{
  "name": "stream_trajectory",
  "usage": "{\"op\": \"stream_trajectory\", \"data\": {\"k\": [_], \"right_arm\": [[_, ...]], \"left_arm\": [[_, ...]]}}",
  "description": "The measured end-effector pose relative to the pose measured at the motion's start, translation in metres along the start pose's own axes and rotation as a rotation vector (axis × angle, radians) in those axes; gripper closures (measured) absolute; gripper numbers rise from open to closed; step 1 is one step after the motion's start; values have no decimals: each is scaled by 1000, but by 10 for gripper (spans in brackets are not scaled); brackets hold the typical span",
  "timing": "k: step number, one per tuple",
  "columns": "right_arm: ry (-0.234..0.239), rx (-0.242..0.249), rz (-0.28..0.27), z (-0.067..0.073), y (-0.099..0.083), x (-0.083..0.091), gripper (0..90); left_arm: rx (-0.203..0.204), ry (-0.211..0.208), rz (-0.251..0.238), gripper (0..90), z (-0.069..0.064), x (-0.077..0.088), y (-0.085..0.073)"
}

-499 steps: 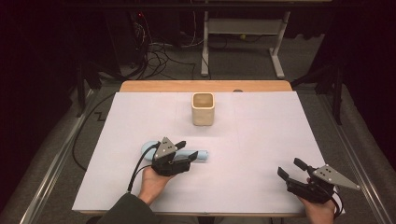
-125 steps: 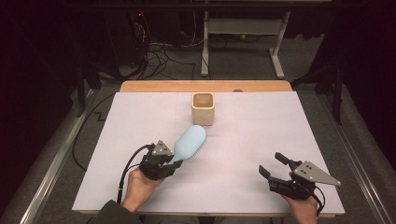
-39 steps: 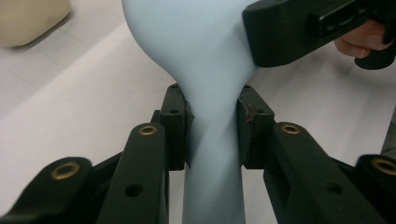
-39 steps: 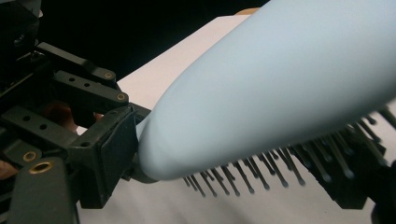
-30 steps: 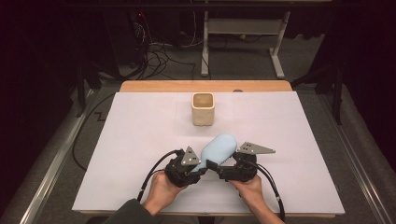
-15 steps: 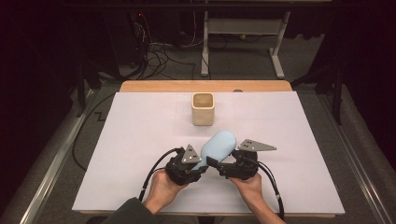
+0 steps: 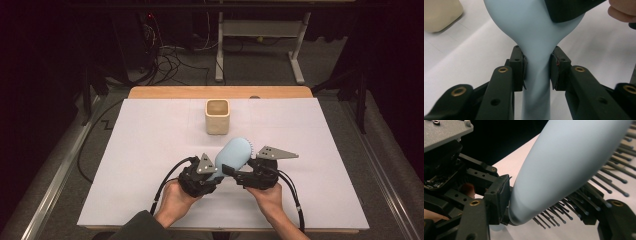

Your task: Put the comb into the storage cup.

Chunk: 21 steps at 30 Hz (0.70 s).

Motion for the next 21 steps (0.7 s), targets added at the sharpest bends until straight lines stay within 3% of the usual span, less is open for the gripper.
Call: {"op": "stream_trajectory", "data": {"k": [14, 21], "right_arm": [[76, -19, 6, 8, 13, 3, 515], [82, -16, 31, 12, 17, 2, 543]], "left_arm": [[-2, 6, -7, 688, 2, 3, 3], [11, -4, -22, 687, 3, 5, 5]]}}
Point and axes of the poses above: each handheld gripper's, and its own axes: x roughly backward along the jaws, y roughly out of its top, z roughly to its left, the point moved 10 cm from there along -x, roughly forward along the jaws, and after that the axes turned 4 degrees about x, right-handed, at the moved point
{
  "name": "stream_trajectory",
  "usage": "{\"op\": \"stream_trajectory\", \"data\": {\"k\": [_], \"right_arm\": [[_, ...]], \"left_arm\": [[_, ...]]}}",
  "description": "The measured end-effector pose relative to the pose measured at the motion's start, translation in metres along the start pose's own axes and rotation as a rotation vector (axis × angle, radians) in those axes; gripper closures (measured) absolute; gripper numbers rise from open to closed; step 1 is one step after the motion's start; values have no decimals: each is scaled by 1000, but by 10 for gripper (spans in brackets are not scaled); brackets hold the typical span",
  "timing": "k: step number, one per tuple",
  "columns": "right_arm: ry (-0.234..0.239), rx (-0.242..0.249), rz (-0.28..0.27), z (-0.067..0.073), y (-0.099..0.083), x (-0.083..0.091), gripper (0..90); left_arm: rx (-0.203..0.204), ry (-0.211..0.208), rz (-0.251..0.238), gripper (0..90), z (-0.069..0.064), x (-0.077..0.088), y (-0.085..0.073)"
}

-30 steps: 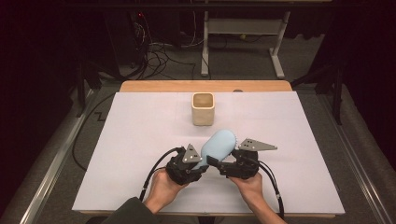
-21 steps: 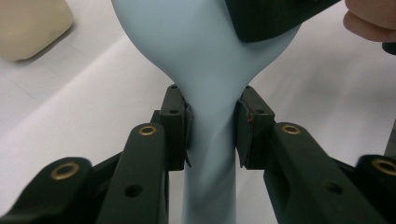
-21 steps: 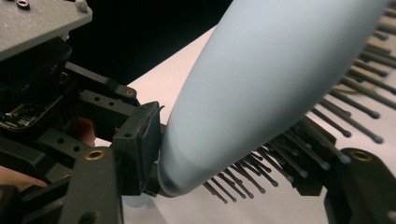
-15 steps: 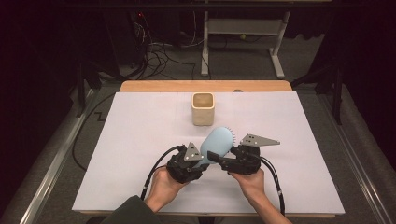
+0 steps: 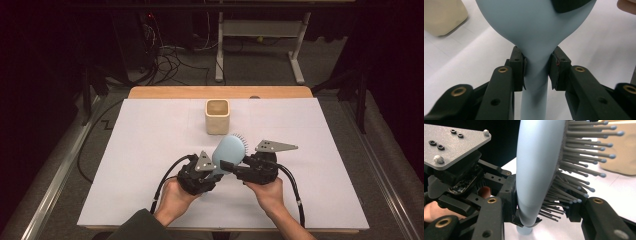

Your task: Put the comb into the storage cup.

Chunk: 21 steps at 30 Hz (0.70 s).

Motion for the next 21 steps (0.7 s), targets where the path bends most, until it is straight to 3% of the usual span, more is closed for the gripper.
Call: {"op": "stream_trajectory", "data": {"k": [8, 16, 21], "right_arm": [[4, 9, 19, 2, 3, -1, 554], [-6, 18, 32, 0, 6, 2, 557], [-17, 26, 30, -3, 8, 6, 556]], "left_arm": [[14, -22, -17, 663, 1, 2, 1], [44, -41, -64, 468, 5, 8, 3], [62, -45, -101, 416, 10, 14, 1]]}}
Point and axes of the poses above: each handheld gripper's, and its own axes: x roughly backward along the jaws, y roughly out of its top, z roughly to its left, the point moved 10 cm from there along -x, roughly forward along the jaws, and after that the axes turned 4 degrees about x, right-handed, at the moved point
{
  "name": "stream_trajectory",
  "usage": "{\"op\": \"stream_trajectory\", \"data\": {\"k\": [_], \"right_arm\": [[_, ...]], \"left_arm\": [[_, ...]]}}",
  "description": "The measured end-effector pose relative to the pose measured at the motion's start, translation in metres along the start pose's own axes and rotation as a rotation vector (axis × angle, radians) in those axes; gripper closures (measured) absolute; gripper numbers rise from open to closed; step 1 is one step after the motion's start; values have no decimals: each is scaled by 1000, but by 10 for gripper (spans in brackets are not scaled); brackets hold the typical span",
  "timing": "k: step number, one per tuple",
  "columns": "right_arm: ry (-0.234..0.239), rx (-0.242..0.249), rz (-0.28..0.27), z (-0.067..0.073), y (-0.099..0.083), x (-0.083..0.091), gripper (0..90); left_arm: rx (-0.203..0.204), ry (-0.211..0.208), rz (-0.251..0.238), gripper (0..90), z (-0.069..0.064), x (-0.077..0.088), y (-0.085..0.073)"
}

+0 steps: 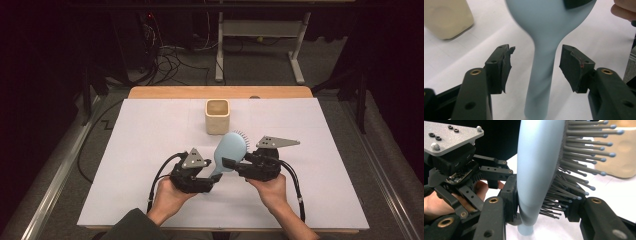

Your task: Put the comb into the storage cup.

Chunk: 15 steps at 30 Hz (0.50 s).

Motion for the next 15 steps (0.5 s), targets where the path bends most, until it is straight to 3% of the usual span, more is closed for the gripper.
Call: {"op": "stream_trajectory", "data": {"k": [6, 9, 15], "right_arm": [[-12, 1, 5, -3, 1, 4, 555], [-16, -2, 5, -5, 2, 6, 555], [-27, -4, 10, -9, 3, 9, 555]], "left_arm": [[23, 20, -40, 392, 11, 9, -3], [33, 93, -57, 390, 19, 11, -4], [53, 102, -96, 380, 29, 22, -7]]}}
Point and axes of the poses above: each handheld gripper's, and its own axes: x roughly backward along the jaws, y roughly out of its top, z roughly to its left, the point moved 10 cm from there along -x, roughly forward along the jaws, and after that the axes turned 4 degrees about x, right-handed, at the moved point
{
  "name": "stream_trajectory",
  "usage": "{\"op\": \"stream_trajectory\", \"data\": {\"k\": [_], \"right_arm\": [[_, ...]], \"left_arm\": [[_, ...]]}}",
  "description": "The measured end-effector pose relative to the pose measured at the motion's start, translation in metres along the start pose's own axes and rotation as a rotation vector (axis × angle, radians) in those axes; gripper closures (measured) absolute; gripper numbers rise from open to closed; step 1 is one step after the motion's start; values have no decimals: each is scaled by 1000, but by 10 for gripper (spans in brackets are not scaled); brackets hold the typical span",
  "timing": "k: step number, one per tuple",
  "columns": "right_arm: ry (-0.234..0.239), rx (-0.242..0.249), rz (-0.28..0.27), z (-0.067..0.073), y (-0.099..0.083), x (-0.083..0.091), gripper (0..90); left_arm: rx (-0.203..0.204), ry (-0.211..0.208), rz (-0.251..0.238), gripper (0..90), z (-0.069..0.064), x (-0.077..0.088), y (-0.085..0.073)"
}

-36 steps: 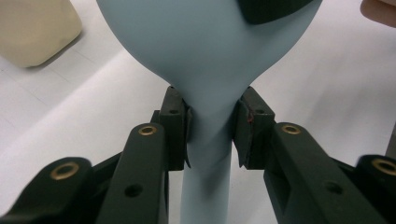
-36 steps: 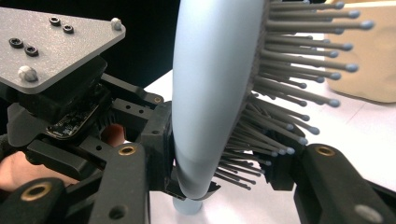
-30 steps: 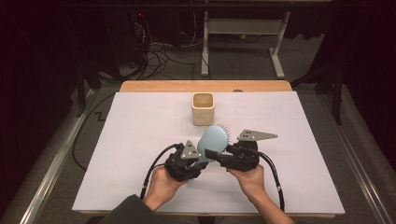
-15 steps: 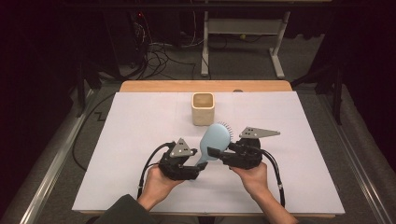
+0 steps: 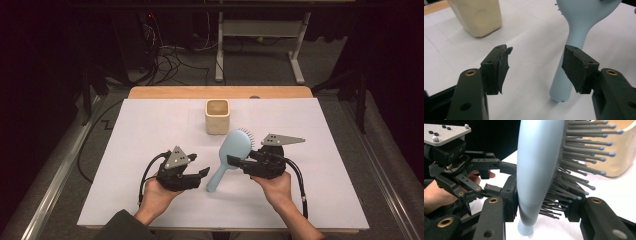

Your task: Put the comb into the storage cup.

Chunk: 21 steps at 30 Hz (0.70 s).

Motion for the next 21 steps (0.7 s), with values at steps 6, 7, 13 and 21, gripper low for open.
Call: {"op": "stream_trajectory", "data": {"k": [6, 7, 13, 21], "right_arm": [[-12, -1, 6, -4, 1, 3, 555], [-15, 0, 6, -5, 1, 4, 555], [-27, 1, 13, -10, 3, 8, 555], [-39, -3, 18, -14, 5, 13, 555]], "left_arm": [[15, 24, -31, 370, 13, 11, -2], [18, 31, -36, 369, 16, 12, -3], [34, 52, -53, 366, 28, 23, -7], [58, 91, -83, 354, 44, 35, -15]]}}
Point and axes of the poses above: each handheld gripper's, and its own axes: x roughly backward along the jaws, y roughly out of its top, z roughly to its left, the point moved 10 cm from there along -x, roughly forward along the jaws, and after that the axes turned 4 degrees about x, right-handed, at the moved point
